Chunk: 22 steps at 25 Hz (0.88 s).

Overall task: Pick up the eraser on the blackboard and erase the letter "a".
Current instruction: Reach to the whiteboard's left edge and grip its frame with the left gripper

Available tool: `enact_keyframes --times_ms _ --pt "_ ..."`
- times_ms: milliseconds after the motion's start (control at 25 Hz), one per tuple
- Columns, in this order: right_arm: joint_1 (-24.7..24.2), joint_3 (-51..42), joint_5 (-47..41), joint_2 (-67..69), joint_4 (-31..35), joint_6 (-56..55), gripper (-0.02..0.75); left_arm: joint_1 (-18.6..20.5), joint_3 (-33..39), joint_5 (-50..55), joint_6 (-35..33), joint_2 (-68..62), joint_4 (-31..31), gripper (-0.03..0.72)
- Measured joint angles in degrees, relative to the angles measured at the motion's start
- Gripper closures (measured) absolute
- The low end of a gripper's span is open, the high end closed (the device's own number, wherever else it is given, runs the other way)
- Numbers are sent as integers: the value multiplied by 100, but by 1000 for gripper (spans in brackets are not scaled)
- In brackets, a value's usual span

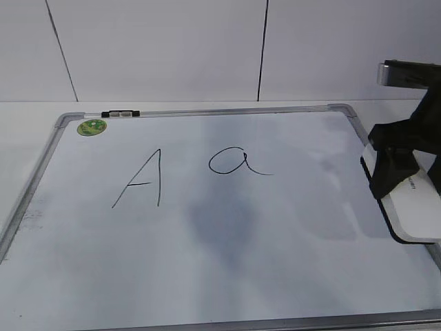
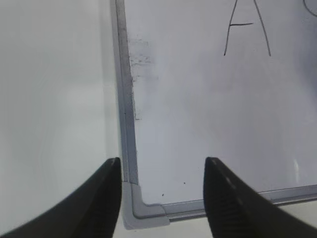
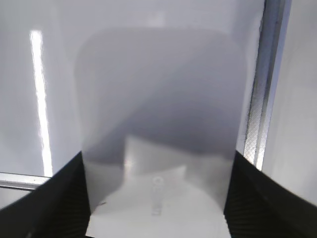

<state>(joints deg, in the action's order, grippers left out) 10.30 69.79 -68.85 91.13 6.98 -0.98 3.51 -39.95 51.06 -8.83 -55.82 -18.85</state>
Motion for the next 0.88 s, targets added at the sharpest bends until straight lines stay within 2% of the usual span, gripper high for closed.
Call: enact_keyframes --times_ms 160,360,400,440,680,880 --pt "0 0 26 0 -13 0 215 0 -588 -248 0 -1194 212 202" --pt "0 0 40 0 -65 0 215 0 -1411 -202 0 -2451 388 191" --pt "0 0 40 0 -65 0 189 0 -1596 -133 0 -2687 388 195" --pt "0 0 40 0 -80 9 214 0 -1746 -41 0 -2876 388 204" --pt "0 0 40 0 -90 50 216 0 -2669 376 -87 -3925 401 259" --pt "0 0 48 0 -90 98 216 0 -3060 593 -135 -4529 401 336"
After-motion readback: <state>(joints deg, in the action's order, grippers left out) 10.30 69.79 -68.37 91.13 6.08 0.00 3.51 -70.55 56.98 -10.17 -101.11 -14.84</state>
